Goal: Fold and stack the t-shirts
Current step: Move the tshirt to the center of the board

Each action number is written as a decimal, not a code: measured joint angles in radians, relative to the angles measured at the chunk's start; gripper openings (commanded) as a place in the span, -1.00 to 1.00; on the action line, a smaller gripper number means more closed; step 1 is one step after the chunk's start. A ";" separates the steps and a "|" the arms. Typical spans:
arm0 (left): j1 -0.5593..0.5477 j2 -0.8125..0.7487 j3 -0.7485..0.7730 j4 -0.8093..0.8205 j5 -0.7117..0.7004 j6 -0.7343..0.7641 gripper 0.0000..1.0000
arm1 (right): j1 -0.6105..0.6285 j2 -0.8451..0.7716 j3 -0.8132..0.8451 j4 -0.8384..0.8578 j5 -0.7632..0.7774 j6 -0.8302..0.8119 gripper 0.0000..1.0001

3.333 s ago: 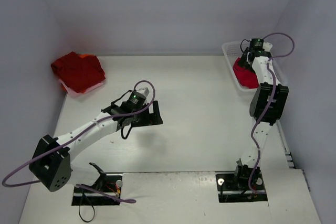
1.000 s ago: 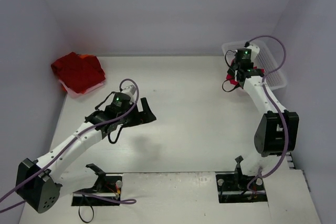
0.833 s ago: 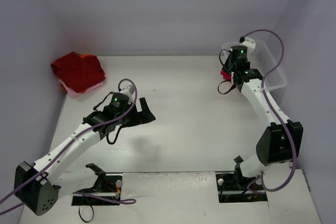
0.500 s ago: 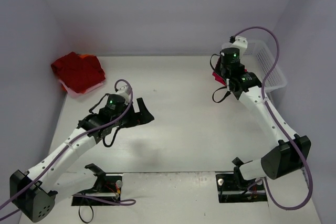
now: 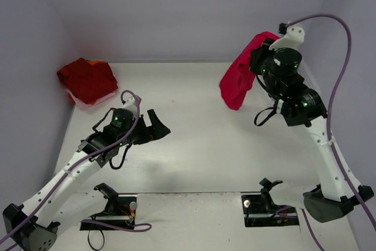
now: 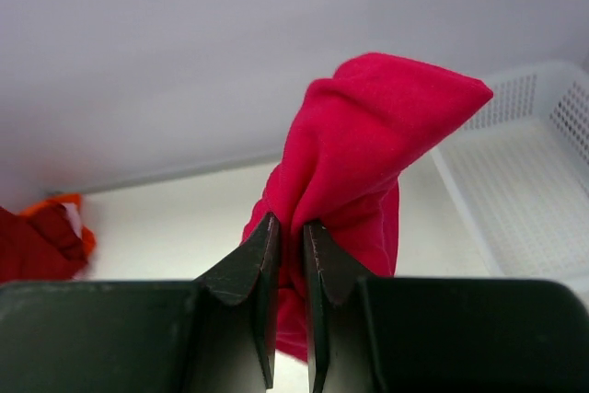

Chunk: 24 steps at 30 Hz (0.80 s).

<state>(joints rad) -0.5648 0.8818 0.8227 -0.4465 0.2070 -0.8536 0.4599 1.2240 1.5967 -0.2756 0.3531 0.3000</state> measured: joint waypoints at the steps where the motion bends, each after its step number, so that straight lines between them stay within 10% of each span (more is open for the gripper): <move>1: 0.000 -0.007 0.000 0.000 -0.002 -0.003 0.77 | 0.000 -0.011 0.019 -0.001 -0.007 -0.005 -1.00; 24: -0.003 -0.039 -0.015 0.213 -0.010 -0.006 0.76 | 0.000 -0.058 0.144 0.031 -0.489 0.075 -1.00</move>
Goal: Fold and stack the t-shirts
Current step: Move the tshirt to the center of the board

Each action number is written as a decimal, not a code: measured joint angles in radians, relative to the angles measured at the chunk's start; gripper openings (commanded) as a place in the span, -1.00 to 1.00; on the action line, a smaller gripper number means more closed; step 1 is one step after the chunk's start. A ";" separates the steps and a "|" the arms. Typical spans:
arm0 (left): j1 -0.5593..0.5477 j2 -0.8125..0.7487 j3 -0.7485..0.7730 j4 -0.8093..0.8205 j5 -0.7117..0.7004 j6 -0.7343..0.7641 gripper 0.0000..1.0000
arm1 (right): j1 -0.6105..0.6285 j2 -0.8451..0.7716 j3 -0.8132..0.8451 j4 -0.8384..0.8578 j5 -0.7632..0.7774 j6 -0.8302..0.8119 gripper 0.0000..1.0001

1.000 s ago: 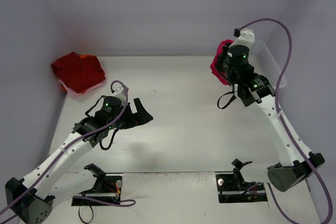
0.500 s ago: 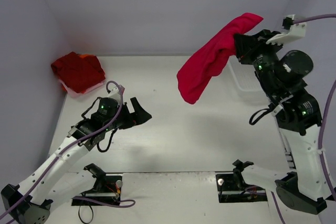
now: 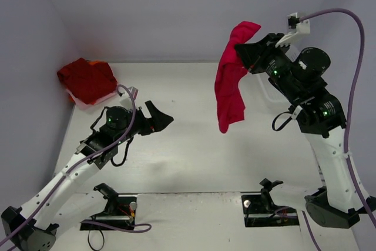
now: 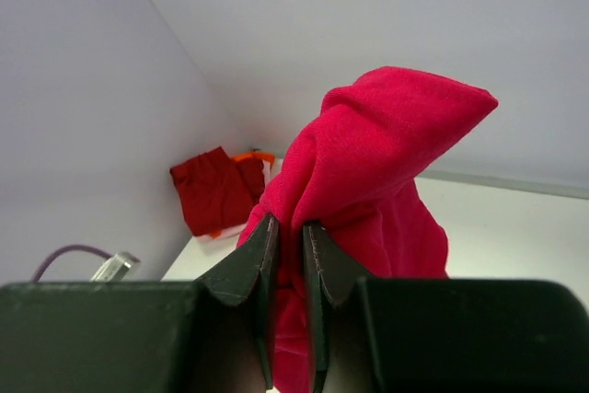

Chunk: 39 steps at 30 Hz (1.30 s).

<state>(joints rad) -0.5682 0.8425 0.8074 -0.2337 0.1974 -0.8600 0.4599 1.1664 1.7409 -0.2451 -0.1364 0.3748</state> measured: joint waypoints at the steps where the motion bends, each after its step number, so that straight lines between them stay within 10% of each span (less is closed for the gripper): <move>1: 0.000 0.021 0.003 0.038 0.021 0.002 0.76 | 0.000 0.010 0.000 -0.002 -0.007 0.003 -1.00; 10: -0.006 0.359 0.019 0.453 0.288 -0.063 0.63 | 0.000 0.027 0.041 -0.006 -0.039 0.018 -1.00; 14: -0.007 0.417 -0.044 0.610 0.343 -0.102 0.27 | 0.000 0.027 0.082 -0.006 -0.043 0.018 -1.00; 29: -0.010 0.718 -0.122 1.196 0.357 -0.255 0.26 | 0.000 0.031 0.081 0.000 -0.062 0.027 -1.00; 39: -0.074 0.777 -0.089 1.308 0.370 -0.325 0.26 | 0.000 0.040 0.065 -0.002 -0.061 0.027 -1.00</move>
<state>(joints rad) -0.6426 1.6192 0.7181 1.0744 0.5674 -1.1847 0.4599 1.2068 1.8061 -0.2466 -0.1974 0.4019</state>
